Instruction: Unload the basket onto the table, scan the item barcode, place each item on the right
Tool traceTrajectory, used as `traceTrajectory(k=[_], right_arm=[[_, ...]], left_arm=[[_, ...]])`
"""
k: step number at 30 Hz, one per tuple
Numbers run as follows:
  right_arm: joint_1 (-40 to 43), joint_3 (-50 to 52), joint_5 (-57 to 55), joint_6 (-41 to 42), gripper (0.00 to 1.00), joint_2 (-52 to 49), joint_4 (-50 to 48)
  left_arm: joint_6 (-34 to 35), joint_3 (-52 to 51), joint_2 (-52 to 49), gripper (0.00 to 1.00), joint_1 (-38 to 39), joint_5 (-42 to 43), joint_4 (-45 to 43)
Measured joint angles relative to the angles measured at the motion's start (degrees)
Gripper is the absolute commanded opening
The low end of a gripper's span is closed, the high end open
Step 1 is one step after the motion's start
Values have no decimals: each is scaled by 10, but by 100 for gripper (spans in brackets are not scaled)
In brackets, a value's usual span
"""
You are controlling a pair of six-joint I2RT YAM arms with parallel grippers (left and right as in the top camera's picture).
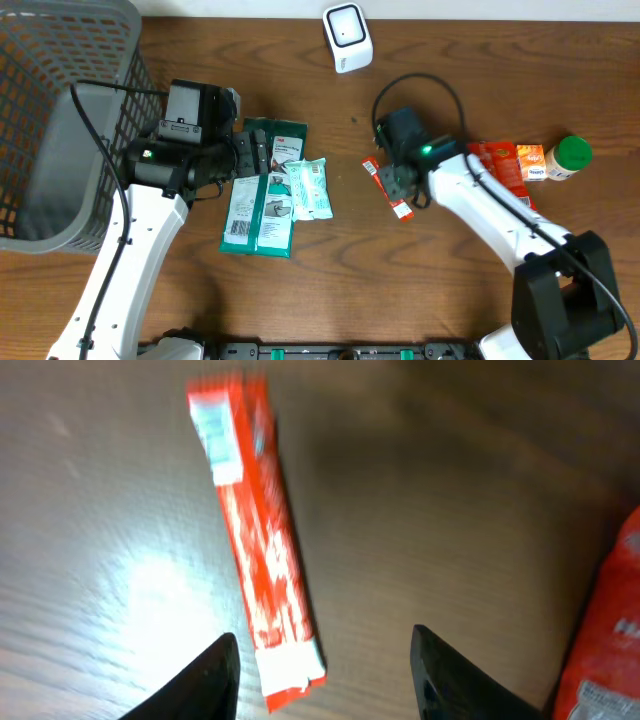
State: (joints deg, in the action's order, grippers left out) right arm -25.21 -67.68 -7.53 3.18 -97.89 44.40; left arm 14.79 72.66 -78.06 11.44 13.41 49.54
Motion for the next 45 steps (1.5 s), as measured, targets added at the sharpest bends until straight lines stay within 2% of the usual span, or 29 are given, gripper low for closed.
traceTrajectory(k=[7,13,21,30,39,45], right_arm=[[63,3,104,-6,44,0,16],[69,59,141,-11,45,-14,-20],[69,109,141,-25,42,-28,-94],[69,127,139,-26,38,-28,-112],[65,162,136,-30,28,-13,-177],[50,165,129,-31,27,-11,-186]], left_arm=[[0,0,0,85,0,0,0],[0,0,0,85,0,0,0],[0,0,0,84,0,0,0],[0,0,0,84,0,0,0],[0,0,0,84,0,0,0],[0,0,0,85,0,0,0]])
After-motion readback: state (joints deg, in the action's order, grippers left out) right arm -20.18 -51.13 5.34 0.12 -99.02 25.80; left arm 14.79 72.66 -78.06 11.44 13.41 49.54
